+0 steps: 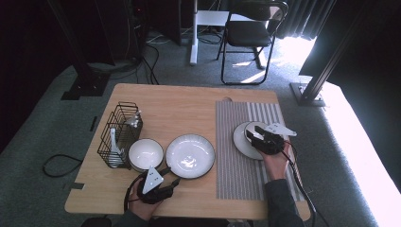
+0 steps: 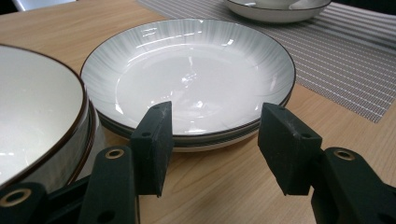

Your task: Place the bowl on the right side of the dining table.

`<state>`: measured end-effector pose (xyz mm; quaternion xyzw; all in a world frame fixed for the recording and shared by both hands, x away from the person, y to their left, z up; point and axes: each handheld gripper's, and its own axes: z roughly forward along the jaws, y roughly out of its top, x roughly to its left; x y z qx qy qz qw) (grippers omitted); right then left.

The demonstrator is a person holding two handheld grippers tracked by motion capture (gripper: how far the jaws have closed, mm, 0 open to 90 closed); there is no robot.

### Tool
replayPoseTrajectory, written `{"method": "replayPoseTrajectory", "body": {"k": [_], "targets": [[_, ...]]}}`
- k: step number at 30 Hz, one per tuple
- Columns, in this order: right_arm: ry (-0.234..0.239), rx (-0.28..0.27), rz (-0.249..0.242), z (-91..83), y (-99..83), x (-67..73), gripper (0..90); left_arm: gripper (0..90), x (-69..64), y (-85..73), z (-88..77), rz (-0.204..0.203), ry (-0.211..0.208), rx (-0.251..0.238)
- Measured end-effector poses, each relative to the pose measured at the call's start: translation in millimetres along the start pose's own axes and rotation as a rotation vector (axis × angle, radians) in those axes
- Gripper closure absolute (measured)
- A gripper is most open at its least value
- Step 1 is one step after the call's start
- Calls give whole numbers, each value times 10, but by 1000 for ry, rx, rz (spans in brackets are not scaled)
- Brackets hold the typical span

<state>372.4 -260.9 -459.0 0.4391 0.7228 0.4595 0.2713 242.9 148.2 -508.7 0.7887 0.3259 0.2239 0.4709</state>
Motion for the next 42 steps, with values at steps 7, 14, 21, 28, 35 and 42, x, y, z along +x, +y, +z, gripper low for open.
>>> {"method": "replayPoseTrajectory", "body": {"k": [7, 14, 21, 28, 35, 42], "targets": [[37, 12, -16, 20, -26, 72, 532, 497, 12, 79, -30, 37, 2, 12], [72, 14, -20, 43, -45, 155, 534, 497, 32, 153, -74, 2, -49, -21], [97, 36, -74, 113, -25, 312, 529, 521, 129, 235, -102, -60, -56, -37], [126, 42, -96, 120, -72, 424, 519, 521, 131, 306, -150, -29, -12, -43], [144, 64, -105, 161, -135, 498, 512, 521, 238, 431, -227, -36, 25, -73], [157, 76, -100, 200, -196, 542, 507, 519, 358, 559, -319, -26, 71, -100]]}}
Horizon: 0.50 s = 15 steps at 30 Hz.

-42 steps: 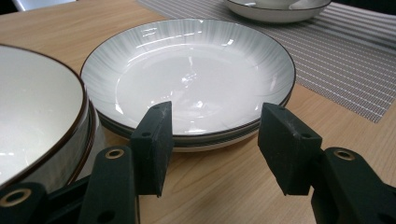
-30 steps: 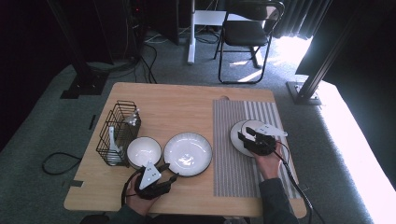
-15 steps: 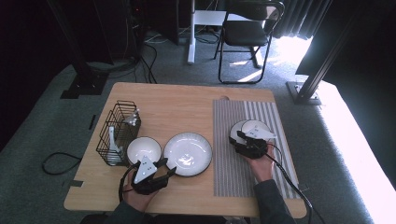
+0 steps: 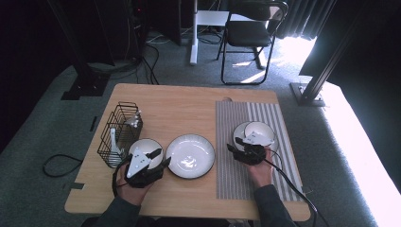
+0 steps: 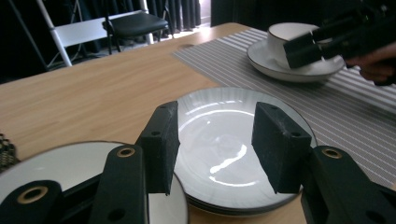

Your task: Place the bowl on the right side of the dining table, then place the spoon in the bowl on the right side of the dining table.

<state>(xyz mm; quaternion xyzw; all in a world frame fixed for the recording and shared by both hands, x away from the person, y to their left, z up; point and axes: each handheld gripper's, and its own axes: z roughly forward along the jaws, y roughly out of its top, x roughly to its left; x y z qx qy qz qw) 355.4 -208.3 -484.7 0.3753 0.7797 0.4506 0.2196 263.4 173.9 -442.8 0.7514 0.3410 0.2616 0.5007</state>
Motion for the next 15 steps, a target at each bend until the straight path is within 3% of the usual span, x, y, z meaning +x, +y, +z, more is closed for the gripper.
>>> {"method": "replayPoseTrajectory", "body": {"k": [7, 15], "targets": [[34, 33, 10, 68, -86, 25, 542, 509, 113, 52, -15, 12, 10, -3], [56, 73, 6, 137, -170, 77, 462, 504, 163, 110, -29, 18, 25, -6]]}}
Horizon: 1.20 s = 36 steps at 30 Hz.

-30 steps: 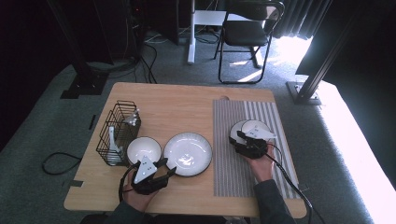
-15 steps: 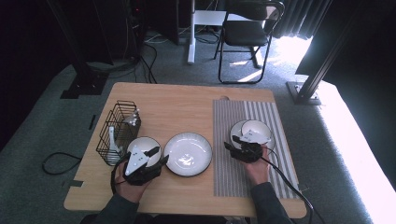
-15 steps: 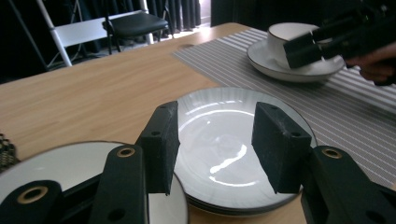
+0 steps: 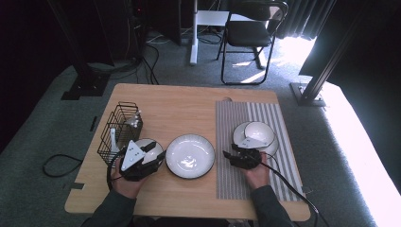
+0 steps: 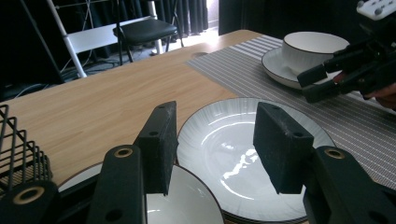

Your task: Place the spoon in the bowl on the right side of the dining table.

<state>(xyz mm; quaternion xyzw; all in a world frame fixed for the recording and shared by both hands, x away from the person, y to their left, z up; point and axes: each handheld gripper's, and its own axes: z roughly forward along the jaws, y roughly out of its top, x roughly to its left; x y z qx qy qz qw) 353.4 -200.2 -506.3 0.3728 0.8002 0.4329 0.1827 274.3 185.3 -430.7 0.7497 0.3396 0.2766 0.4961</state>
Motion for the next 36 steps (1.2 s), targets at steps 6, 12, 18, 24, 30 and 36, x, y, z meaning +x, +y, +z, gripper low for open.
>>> {"method": "replayPoseTrajectory", "body": {"k": [6, 12, 18, 24, 30, 36], "targets": [[16, 32, 9, 84, -75, 45, 422, 493, 31, 11, -25, 5, 5, 2], [9, 45, 6, 144, -104, 70, 346, 490, 71, 2, -37, 3, 16, 5], [17, 59, -16, 159, -99, 86, 272, 487, 81, 17, -41, 6, 23, 6], [-2, 104, -59, 203, -85, 138, 232, 487, 62, 53, -27, 30, 36, 12], [-15, 120, -72, 216, -84, 150, 232, 487, 82, 95, -30, 46, 45, 11], [7, 140, -72, 235, -78, 141, 258, 483, 136, 126, -89, 42, 68, -2]]}}
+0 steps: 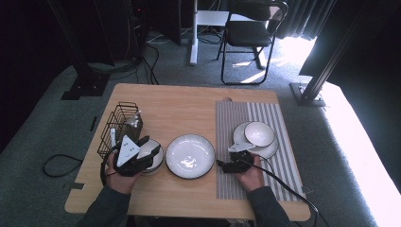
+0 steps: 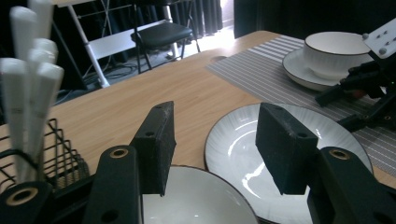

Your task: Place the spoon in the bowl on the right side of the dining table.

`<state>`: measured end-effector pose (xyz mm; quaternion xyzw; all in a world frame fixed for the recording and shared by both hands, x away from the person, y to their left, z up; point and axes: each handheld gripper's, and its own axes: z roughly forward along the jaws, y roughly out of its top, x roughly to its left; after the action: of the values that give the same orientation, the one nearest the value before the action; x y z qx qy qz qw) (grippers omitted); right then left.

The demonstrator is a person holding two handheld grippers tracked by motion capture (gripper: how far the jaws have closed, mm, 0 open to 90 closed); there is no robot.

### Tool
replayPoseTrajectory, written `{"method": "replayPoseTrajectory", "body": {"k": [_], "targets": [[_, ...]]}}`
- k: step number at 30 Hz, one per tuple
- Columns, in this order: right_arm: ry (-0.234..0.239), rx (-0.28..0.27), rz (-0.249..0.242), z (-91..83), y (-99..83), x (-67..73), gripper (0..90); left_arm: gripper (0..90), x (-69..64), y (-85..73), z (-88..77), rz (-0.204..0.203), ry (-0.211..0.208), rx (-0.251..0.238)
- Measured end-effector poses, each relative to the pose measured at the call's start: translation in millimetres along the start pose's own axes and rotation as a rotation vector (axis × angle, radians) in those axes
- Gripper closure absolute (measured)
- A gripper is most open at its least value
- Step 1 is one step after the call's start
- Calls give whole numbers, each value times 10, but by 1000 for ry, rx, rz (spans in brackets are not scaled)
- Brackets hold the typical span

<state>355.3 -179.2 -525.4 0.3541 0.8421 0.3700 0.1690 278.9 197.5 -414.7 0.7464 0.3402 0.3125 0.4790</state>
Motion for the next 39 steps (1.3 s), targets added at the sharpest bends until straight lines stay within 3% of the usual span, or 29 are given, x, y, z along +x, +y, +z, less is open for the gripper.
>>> {"method": "replayPoseTrajectory", "body": {"k": [17, 23, 32, 39], "targets": [[20, 6, 16, 6, 2, -18, 260, 482, 143, 97, -152, 1, 73, -16], [20, 6, 16, 6, 2, -18, 260, 499, 204, 96, -198, 1, 111, 1], [20, 6, 17, 6, 2, -17, 260, 516, 342, 14, -331, -30, 188, 13], [20, 6, 17, 6, 2, -17, 260, 542, 377, -96, -384, -43, 221, 31]]}}
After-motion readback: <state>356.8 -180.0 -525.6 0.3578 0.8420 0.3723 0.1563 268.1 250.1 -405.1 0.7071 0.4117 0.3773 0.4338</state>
